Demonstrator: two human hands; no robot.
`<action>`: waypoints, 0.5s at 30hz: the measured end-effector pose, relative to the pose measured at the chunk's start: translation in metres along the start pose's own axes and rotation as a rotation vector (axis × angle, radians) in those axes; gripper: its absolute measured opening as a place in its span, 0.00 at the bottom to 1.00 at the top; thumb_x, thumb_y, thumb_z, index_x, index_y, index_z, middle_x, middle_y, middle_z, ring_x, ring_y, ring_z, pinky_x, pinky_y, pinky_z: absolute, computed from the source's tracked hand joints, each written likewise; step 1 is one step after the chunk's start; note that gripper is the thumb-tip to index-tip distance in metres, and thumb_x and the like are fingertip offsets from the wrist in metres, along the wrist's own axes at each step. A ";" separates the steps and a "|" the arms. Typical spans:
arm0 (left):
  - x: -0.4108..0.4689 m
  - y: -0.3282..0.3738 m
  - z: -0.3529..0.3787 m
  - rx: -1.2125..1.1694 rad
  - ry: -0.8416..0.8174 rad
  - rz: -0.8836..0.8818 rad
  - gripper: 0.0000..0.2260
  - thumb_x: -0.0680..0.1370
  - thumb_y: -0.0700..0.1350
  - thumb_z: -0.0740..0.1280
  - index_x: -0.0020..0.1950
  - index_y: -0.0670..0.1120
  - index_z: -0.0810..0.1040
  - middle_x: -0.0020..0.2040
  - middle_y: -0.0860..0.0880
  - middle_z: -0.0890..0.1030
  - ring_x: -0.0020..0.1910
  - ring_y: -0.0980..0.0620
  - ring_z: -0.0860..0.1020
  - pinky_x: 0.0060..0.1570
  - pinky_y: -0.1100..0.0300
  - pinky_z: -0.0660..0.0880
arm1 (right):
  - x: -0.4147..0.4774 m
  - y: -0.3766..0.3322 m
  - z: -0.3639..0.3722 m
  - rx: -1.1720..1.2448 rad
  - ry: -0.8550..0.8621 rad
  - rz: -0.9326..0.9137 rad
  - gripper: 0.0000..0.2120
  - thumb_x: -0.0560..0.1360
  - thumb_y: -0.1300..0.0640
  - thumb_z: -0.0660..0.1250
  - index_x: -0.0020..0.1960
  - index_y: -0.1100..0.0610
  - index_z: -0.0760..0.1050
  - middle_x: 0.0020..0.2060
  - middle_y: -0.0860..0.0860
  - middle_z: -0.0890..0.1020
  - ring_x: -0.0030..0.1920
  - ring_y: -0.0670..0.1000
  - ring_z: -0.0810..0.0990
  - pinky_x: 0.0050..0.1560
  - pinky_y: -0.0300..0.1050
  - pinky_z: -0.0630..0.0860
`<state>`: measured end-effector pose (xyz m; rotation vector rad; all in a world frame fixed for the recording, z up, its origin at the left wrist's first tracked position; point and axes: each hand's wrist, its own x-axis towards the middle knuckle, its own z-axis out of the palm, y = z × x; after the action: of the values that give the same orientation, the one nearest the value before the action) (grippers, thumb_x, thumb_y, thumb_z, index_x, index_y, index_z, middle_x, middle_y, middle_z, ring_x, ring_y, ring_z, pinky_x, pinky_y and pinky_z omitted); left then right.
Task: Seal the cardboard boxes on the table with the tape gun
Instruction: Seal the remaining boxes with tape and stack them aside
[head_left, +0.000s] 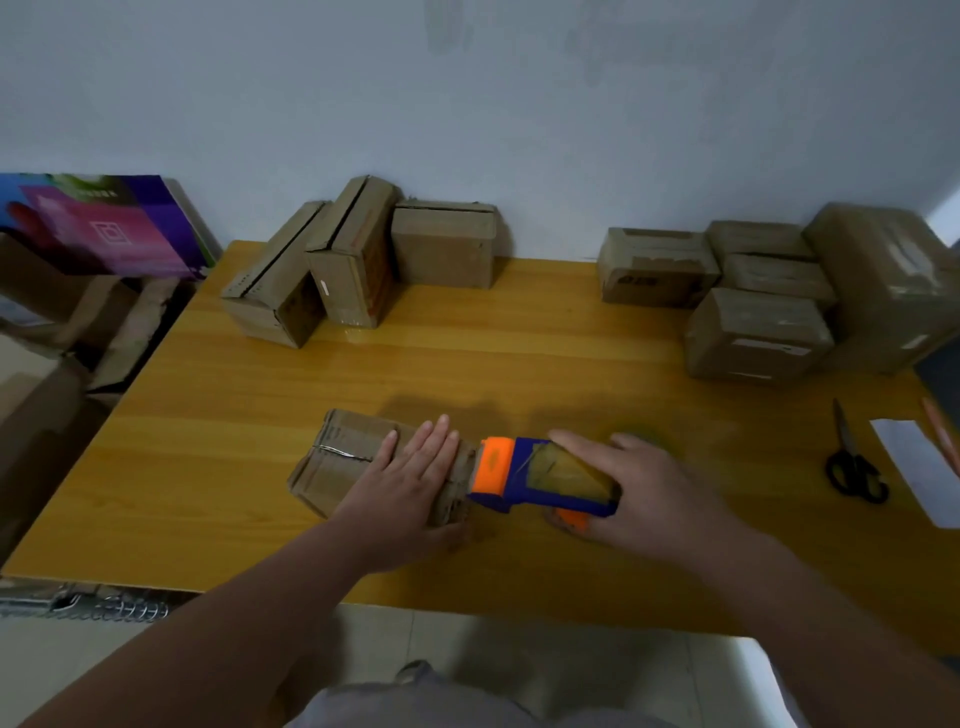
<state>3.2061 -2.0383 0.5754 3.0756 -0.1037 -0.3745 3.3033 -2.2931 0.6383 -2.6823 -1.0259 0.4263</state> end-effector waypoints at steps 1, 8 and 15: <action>0.000 0.000 0.000 0.004 -0.003 -0.002 0.43 0.72 0.72 0.45 0.73 0.48 0.28 0.73 0.51 0.28 0.73 0.53 0.30 0.70 0.53 0.30 | -0.003 0.003 -0.004 0.022 -0.010 -0.024 0.38 0.68 0.31 0.66 0.72 0.27 0.49 0.47 0.45 0.70 0.47 0.46 0.74 0.43 0.44 0.77; 0.001 -0.001 0.001 0.007 -0.012 -0.004 0.43 0.68 0.73 0.40 0.73 0.49 0.27 0.73 0.51 0.28 0.72 0.54 0.29 0.70 0.53 0.30 | -0.020 0.023 -0.024 -0.011 -0.103 -0.027 0.36 0.67 0.26 0.61 0.71 0.28 0.52 0.56 0.44 0.72 0.50 0.44 0.74 0.47 0.43 0.78; -0.001 0.001 -0.002 0.002 -0.031 0.007 0.45 0.65 0.74 0.40 0.71 0.50 0.26 0.72 0.50 0.27 0.71 0.53 0.28 0.69 0.53 0.30 | 0.020 -0.031 -0.003 -0.255 -0.153 -0.044 0.28 0.75 0.38 0.63 0.72 0.33 0.59 0.53 0.50 0.74 0.54 0.53 0.77 0.47 0.45 0.75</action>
<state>3.2060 -2.0395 0.5777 3.0710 -0.1152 -0.4217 3.2995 -2.2568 0.6470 -2.8793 -1.2584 0.5316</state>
